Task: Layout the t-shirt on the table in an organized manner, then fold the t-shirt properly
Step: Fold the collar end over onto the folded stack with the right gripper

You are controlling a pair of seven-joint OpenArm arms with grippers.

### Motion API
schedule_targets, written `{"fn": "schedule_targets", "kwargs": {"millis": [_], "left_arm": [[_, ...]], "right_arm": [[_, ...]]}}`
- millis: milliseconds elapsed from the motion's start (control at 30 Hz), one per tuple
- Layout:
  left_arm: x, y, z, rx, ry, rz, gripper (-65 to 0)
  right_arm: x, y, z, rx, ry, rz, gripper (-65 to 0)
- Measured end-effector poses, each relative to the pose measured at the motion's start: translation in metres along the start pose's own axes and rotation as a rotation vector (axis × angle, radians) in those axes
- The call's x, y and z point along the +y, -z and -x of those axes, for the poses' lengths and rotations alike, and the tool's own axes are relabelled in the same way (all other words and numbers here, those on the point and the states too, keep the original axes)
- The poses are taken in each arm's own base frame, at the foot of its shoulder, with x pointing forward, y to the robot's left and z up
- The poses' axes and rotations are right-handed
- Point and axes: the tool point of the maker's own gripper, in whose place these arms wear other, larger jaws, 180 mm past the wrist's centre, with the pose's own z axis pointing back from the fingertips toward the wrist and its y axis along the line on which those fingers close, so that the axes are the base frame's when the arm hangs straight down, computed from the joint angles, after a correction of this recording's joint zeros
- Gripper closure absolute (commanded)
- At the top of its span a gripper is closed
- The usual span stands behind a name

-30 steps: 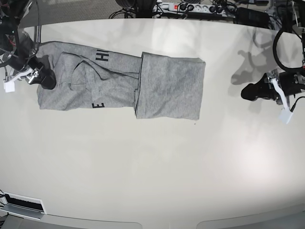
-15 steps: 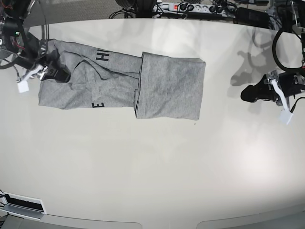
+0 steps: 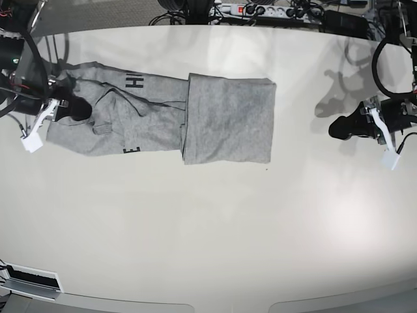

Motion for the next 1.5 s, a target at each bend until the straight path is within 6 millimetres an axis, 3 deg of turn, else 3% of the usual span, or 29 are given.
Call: {"fn": "schedule_targets", "kwargs": {"millis": [267, 400, 533, 833, 933, 1067, 1100, 1233, 1267, 1300, 1500], "left_arm": [[0.0, 0.0, 0.0, 0.0, 0.0, 0.0, 0.0], [0.0, 0.0, 0.0, 0.0, 0.0, 0.0, 0.0], [0.0, 0.0, 0.0, -0.001, 0.0, 0.001, 0.0], [0.0, 0.0, 0.0, 0.0, 0.0, 0.0, 0.0], [0.0, 0.0, 0.0, 0.0, 0.0, 0.0, 0.0], [0.0, 0.0, 0.0, 0.0, 0.0, 0.0, 0.0], [0.0, 0.0, 0.0, -0.001, 0.0, 0.001, 0.0], [0.0, 0.0, 0.0, 0.0, 0.0, 0.0, 0.0], [0.0, 0.0, 0.0, 0.0, 0.0, 0.0, 0.0], [0.0, 0.0, 0.0, -0.001, 0.0, 0.0, 0.0], [0.0, 0.0, 0.0, -0.001, 0.0, 0.001, 0.0]], "right_arm": [[0.009, -0.033, -0.015, 0.033, -0.239, 0.181, 0.0], [0.036, -0.039, -0.021, -0.006, -0.328, 0.176, 0.0], [0.097, -0.022, -0.03, -0.154, -0.34, -0.01, 0.0], [0.179, 0.043, -0.006, -0.092, -0.354, -0.263, 0.0], [0.198, 0.059, -0.002, -0.076, -0.391, -0.294, 0.0], [0.208, 0.075, -0.016, -0.113, -0.479, -0.244, 0.0], [0.211, 0.079, -0.018, -0.122, -0.499, -0.235, -1.8], [0.243, 0.098, -0.021, -0.149, -0.576, -0.269, -41.8], [0.254, 0.101, -0.022, -0.148, -0.597, -0.29, -48.4], [0.264, 0.104, -0.024, -0.149, -0.621, -0.308, -51.5], [0.317, 0.095, -0.037, -0.158, -0.733, -0.479, -51.4]]}}
